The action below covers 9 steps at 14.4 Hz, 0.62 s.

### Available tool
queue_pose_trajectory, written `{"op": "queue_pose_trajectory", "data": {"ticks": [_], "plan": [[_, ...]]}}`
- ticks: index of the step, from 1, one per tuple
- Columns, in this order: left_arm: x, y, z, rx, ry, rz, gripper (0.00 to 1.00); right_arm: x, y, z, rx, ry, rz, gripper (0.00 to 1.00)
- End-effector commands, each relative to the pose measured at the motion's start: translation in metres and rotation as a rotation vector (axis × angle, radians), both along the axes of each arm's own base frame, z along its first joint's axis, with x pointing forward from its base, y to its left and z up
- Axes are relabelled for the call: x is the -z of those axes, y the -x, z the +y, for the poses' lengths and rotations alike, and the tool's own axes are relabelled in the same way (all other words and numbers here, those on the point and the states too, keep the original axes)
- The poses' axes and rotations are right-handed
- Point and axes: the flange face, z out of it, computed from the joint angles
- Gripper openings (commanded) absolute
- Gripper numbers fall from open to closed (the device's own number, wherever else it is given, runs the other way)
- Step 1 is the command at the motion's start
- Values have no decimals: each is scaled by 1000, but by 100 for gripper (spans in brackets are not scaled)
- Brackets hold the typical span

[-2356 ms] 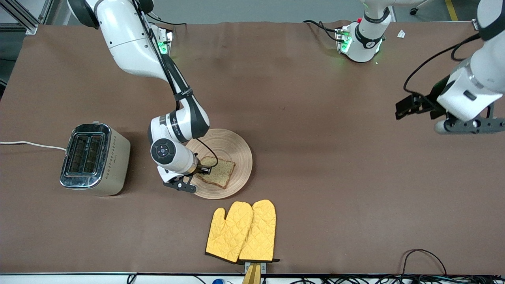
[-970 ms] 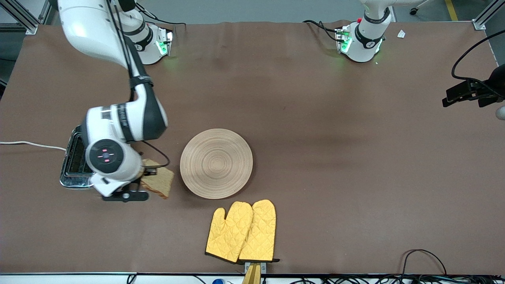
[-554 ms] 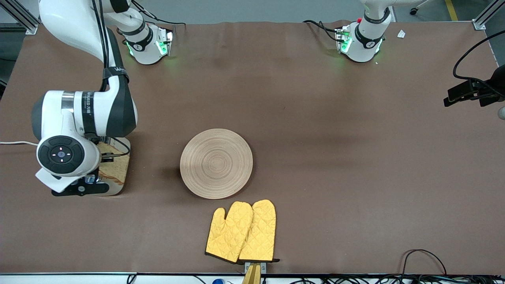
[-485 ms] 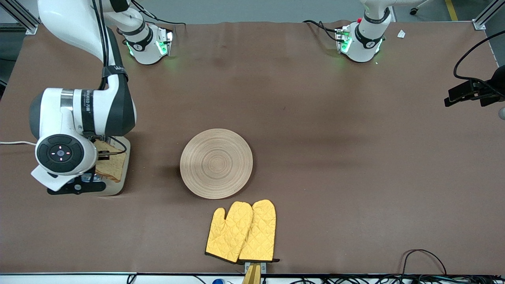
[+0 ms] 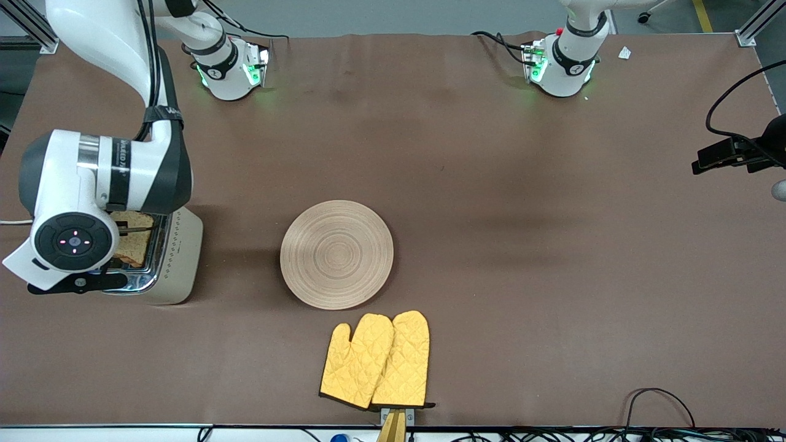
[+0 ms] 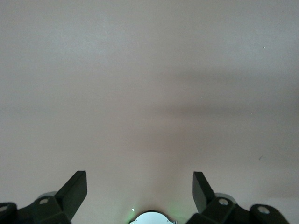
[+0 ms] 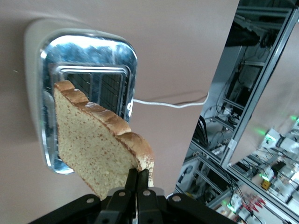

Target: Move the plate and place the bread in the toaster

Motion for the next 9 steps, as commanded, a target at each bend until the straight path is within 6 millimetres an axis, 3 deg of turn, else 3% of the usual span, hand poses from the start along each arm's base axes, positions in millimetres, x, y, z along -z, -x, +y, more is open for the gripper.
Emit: {"op": "queue_pose_trajectory", "data": {"ticks": [1,4,9], "plan": [[-2,-2,2,-5,-19,-17,100,24,3,-15,-5,45,37,0],[-2,-5,1,-2,-18,-29,100,43,4,-20,38,67,36,0],[-2,-4,1,-1,-17,-28,100,78,1,-11,93,19,22,0]]}}
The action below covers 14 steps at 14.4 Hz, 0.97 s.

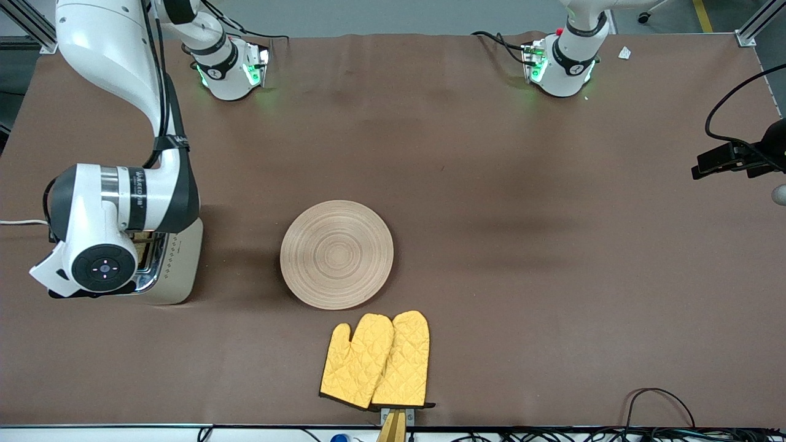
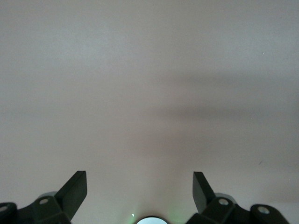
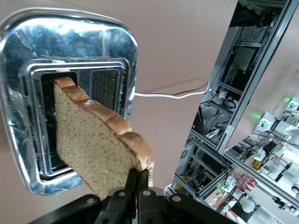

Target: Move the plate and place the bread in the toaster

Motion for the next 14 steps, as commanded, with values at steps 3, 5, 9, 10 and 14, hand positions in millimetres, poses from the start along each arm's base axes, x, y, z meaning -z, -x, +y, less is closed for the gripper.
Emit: {"op": "queue_pose_trajectory", "data": {"ticks": [3,5,9,10,14], "plan": [[-2,-1,-1,-1,-17,-11,100,29,-9,16,68,-63,-113,1],[-3,0,-4,6,-15,-11,100,28,-9,23,77,-97,-124,22],[-3,-1,-7,12,-16,-11,100,-13,-10,30,112,-285,-228,100],[-3,-1,-8,15,-16,-11,100,-33,-7,21,140,-351,-257,100],[-6,1,-9,16,-18,-16,100,-119,14,14,166,-572,-386,100]]}}
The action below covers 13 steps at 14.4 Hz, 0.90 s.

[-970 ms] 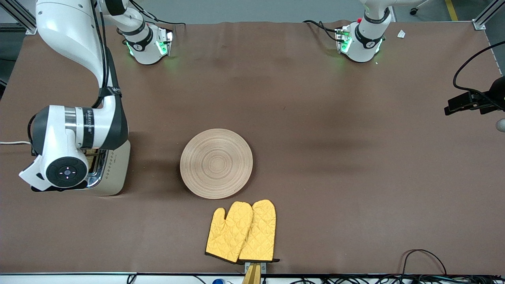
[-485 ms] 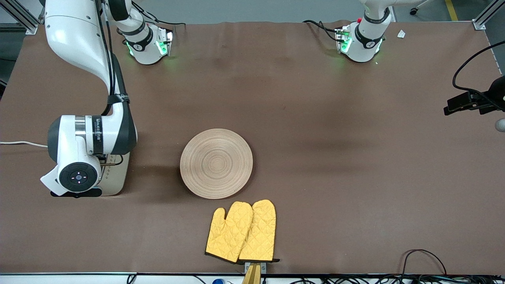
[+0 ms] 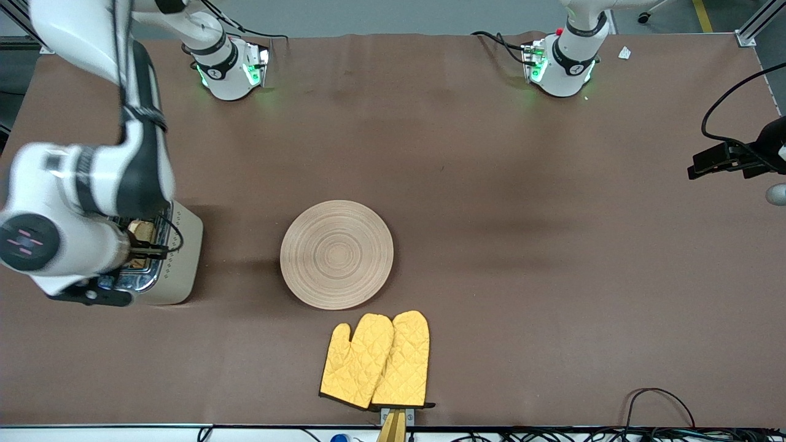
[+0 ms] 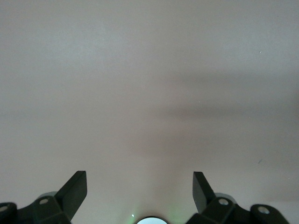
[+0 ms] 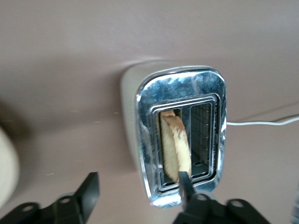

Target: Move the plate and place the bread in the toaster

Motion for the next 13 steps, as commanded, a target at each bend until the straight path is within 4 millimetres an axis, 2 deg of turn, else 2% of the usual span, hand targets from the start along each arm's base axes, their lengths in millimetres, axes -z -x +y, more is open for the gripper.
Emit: {"op": "queue_pose_trajectory", "data": {"ticks": [1,4,6,8,11,13], "plan": [[-6,1,-3,6,-18,-14,100,-51,25,-7,-11,-144,-97,100],[-6,1,-5,10,-17,-15,100,-79,58,-29,-60,-244,-202,100],[-6,1,-5,9,-17,-16,100,-90,78,-49,-67,-273,-224,100],[-6,1,-5,9,-17,-16,100,-97,86,-61,-57,-277,-198,100],[-6,1,-7,13,-17,-16,100,-118,84,-67,-54,-264,-232,100],[-7,2,-11,21,-16,-16,100,-124,83,-75,-48,-256,-248,100]]}}
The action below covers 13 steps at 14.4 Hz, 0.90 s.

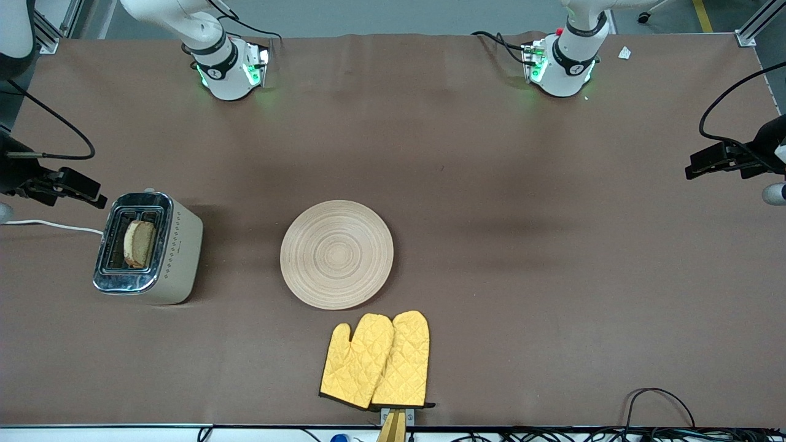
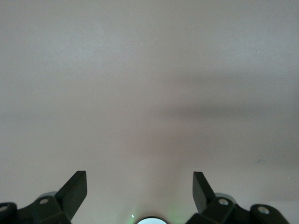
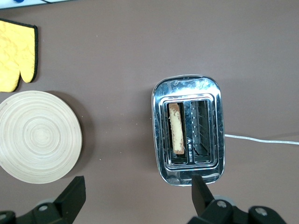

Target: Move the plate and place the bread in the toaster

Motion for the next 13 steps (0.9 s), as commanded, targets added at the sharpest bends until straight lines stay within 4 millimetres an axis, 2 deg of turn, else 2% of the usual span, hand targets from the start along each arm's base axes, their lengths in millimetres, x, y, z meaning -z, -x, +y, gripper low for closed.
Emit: {"op": "queue_pose_trajectory", "data": {"ticks": [1,3,4,5,10,13], "plan": [[-6,2,-7,11,-18,-14,100,-10,1,-15,7,-20,-28,100],[-7,3,-5,10,-18,-15,100,-28,0,-18,-65,-13,-66,100],[-7,3,-6,11,-18,-15,100,-29,1,-31,-61,-16,-68,100],[-8,3,-5,11,-19,-17,100,-27,0,-24,-80,-27,-62,100],[-9,3,-4,8,-19,-18,100,-23,3,-26,-84,-31,-31,100],[-9,3,-3,11,-16,-18,100,-24,7,-21,-112,98,19,100]]}}
